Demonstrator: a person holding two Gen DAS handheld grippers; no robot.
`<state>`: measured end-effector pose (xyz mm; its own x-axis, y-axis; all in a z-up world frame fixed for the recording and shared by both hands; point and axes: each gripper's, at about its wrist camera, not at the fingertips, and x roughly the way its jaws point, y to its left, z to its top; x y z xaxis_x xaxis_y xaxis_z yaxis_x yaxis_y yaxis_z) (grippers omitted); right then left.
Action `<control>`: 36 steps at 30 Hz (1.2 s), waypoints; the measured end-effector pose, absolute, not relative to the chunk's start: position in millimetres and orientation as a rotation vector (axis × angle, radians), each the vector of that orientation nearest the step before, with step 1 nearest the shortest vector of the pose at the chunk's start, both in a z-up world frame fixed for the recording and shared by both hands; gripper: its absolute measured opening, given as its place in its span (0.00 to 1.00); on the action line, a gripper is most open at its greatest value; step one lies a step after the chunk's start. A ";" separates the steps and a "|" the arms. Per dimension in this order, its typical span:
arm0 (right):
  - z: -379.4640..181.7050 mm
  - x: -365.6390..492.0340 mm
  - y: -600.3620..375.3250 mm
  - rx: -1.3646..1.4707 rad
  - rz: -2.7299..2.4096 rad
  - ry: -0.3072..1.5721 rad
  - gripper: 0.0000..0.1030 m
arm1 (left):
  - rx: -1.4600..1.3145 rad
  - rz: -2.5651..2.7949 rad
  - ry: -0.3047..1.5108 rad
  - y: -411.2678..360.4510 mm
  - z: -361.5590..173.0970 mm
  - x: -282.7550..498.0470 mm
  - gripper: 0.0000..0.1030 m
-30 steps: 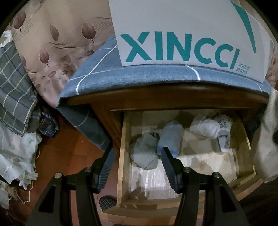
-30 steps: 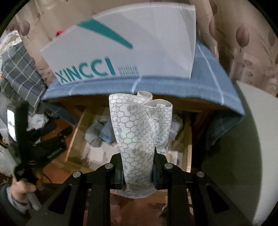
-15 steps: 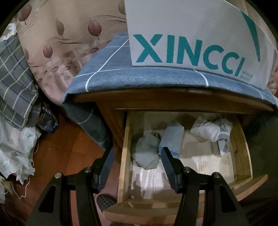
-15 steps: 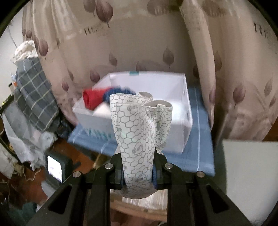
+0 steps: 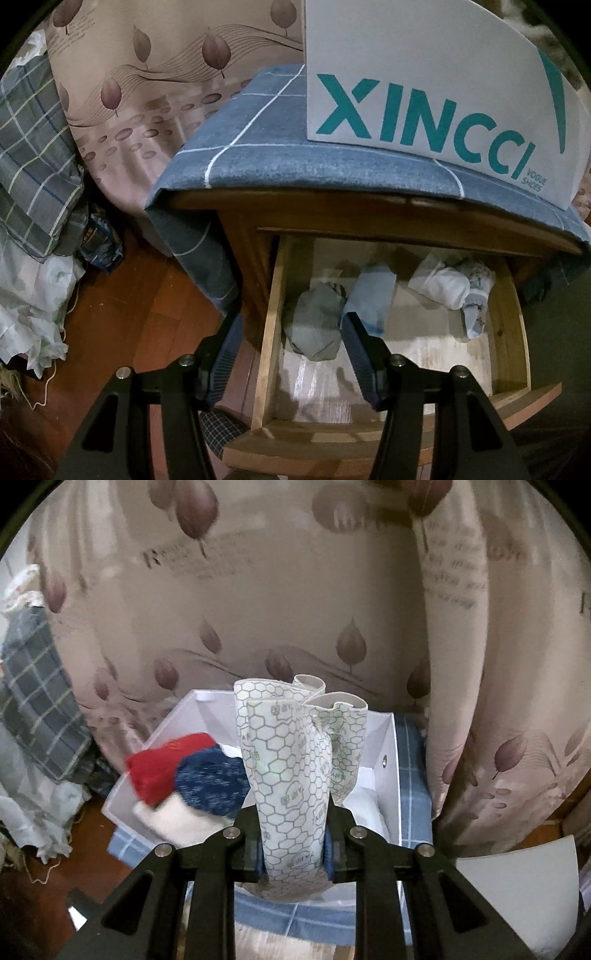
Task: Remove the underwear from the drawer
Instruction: 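Carry the hexagon-print garment with the right tool into the white box, then open the right tool to release the hexagon-print garment in the box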
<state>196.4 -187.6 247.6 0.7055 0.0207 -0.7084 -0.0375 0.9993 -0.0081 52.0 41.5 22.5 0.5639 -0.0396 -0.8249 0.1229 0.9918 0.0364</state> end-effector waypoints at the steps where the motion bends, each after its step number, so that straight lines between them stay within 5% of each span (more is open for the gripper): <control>1: 241.7 204.0 -187.6 -0.028 0.022 0.798 0.20 | 0.094 -0.096 0.968 41.3 22.4 52.2 0.55; 7: 216.3 231.1 -185.6 -0.044 -0.005 0.832 0.21 | 0.086 -0.106 0.970 40.5 22.2 54.5 0.55; 25: 223.8 217.6 -181.8 -0.044 -0.010 0.811 0.48 | 0.065 -0.097 0.976 42.3 21.2 54.9 0.55; 36: 243.7 196.3 -183.0 -0.075 0.001 0.797 0.50 | 0.062 -0.100 0.982 45.5 21.4 55.1 0.55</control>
